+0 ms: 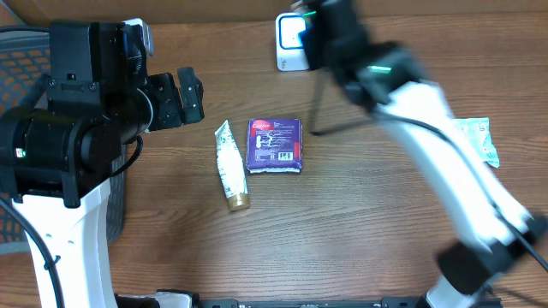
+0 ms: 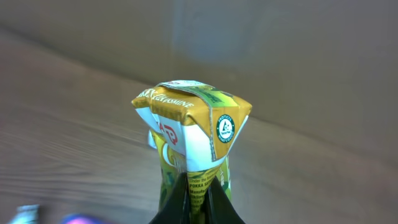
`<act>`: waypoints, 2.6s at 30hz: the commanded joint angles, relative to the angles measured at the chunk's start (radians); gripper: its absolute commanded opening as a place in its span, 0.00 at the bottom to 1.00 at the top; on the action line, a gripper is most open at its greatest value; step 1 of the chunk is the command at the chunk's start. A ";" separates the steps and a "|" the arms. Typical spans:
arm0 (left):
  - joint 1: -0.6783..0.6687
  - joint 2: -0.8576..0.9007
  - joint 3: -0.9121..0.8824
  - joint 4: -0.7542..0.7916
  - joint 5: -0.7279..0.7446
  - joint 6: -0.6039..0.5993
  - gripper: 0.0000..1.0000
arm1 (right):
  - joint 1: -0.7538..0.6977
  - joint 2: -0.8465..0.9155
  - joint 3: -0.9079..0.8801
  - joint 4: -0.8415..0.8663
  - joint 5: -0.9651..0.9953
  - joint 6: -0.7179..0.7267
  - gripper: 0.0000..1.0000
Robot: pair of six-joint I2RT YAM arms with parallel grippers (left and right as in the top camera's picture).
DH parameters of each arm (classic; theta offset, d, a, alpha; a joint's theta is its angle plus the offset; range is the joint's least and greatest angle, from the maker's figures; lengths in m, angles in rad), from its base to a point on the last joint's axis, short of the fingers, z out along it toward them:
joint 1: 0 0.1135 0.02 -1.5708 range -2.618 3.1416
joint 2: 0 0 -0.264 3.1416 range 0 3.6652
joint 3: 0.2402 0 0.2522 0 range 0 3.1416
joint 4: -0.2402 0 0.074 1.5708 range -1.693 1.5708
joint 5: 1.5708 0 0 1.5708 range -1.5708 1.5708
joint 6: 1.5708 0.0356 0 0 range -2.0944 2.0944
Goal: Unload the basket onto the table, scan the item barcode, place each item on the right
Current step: 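Carry the green carton right and set it beside the teal item, then reach the right gripper left to the purple wipes pack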
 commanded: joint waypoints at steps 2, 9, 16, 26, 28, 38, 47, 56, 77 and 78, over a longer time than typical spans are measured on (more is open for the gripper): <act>0.004 0.008 0.008 0.002 -0.006 0.015 1.00 | -0.159 -0.132 0.036 -0.141 -0.153 0.285 0.04; 0.004 0.008 0.008 0.002 -0.006 0.015 0.99 | -0.500 -0.142 -0.028 -0.364 -0.248 0.550 0.04; 0.004 0.008 0.008 0.002 -0.006 0.016 1.00 | -0.785 -0.134 -0.323 -0.165 -0.420 0.552 0.04; 0.004 0.008 0.008 0.002 -0.006 0.015 1.00 | -0.925 -0.077 -0.813 0.479 -0.491 0.658 0.04; 0.004 0.008 0.008 0.002 -0.006 0.015 1.00 | -0.925 -0.051 -0.874 0.596 -0.485 0.658 0.04; 0.004 0.008 0.008 0.002 -0.006 0.015 1.00 | -0.928 -0.003 -0.883 0.655 -0.464 0.589 0.66; 0.003 0.008 0.008 0.001 -0.006 0.015 1.00 | -0.919 -0.158 -0.675 0.399 -0.446 0.493 0.75; 0.003 0.008 0.008 0.002 -0.006 0.015 1.00 | -0.732 -0.209 -0.598 0.138 -0.780 0.405 0.80; 0.004 0.008 0.007 0.002 -0.006 0.015 1.00 | -0.177 0.135 -0.612 0.252 -0.756 0.224 0.78; 0.004 0.008 0.008 0.001 -0.006 0.015 0.99 | -0.173 0.154 -0.612 0.273 -0.748 0.220 0.78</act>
